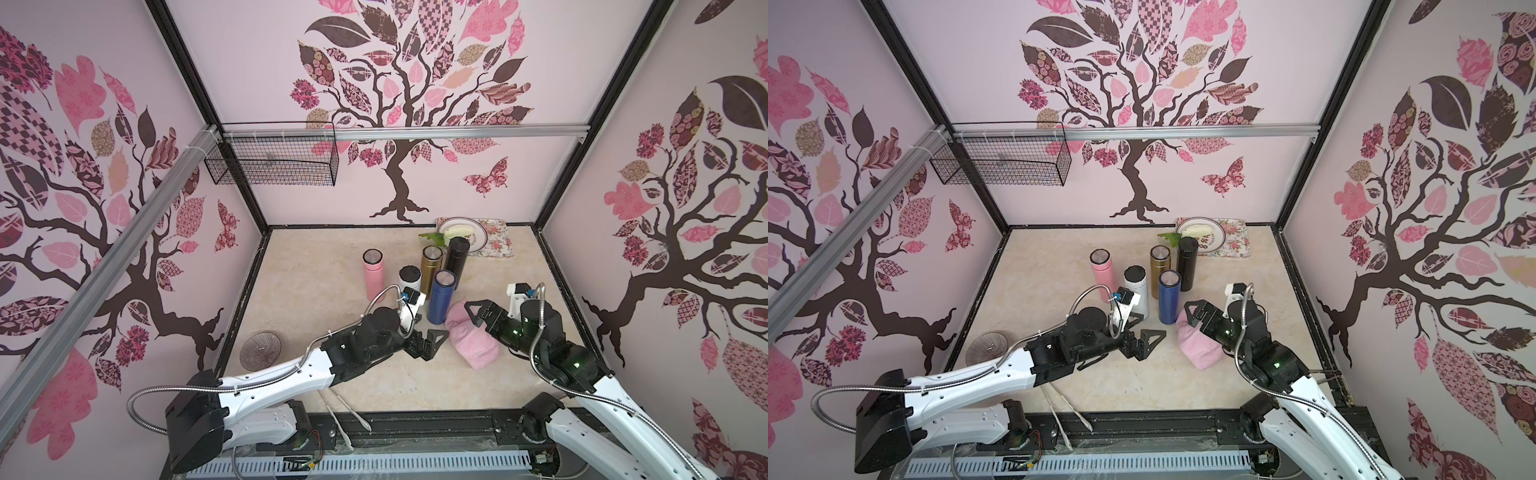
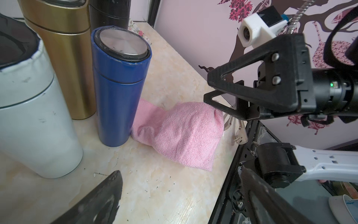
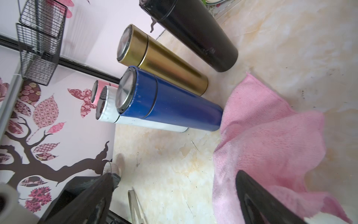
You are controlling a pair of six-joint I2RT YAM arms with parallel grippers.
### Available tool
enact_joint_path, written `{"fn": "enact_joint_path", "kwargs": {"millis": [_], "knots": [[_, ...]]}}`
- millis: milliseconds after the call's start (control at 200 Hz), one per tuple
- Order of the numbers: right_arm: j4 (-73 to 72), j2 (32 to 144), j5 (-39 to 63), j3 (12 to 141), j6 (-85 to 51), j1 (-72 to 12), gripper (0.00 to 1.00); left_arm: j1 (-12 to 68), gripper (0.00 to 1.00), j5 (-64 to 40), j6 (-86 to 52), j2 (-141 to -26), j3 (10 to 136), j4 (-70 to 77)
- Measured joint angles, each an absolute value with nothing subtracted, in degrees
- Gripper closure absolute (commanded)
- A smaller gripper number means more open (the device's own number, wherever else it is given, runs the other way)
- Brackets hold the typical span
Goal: Wipe the surface of the thermos
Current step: Adjust the cleaning item at the center of the board.
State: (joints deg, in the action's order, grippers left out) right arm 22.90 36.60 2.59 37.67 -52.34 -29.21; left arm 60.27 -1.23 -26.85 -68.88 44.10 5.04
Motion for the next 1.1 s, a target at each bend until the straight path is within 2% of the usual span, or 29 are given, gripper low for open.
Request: {"fn": "enact_joint_path", "kwargs": {"millis": [320,570,695,855,1100], "knots": [[21.41,38.39,3.29,39.77,-53.91,-29.17,0.00,65.04,0.02,-4.19,-27.29,-83.13,52.25,8.14],[19.00,36.36,4.56,39.70,-56.01,-29.17,0.00,65.30,0.18,-6.35,-28.84,-92.03,57.80,9.74],[16.56,36.25,6.07,39.18,-57.36,-29.17,0.00,65.41,0.44,-6.17,-30.11,-96.68,60.47,9.74],[15.97,35.94,6.74,38.17,-58.13,-29.17,0.00,65.49,1.00,-5.04,-31.20,-99.98,61.08,9.69],[18.94,34.09,1.72,41.80,-55.51,-29.17,0.00,65.58,1.00,-3.31,-31.59,-101.80,62.65,6.42]]}}
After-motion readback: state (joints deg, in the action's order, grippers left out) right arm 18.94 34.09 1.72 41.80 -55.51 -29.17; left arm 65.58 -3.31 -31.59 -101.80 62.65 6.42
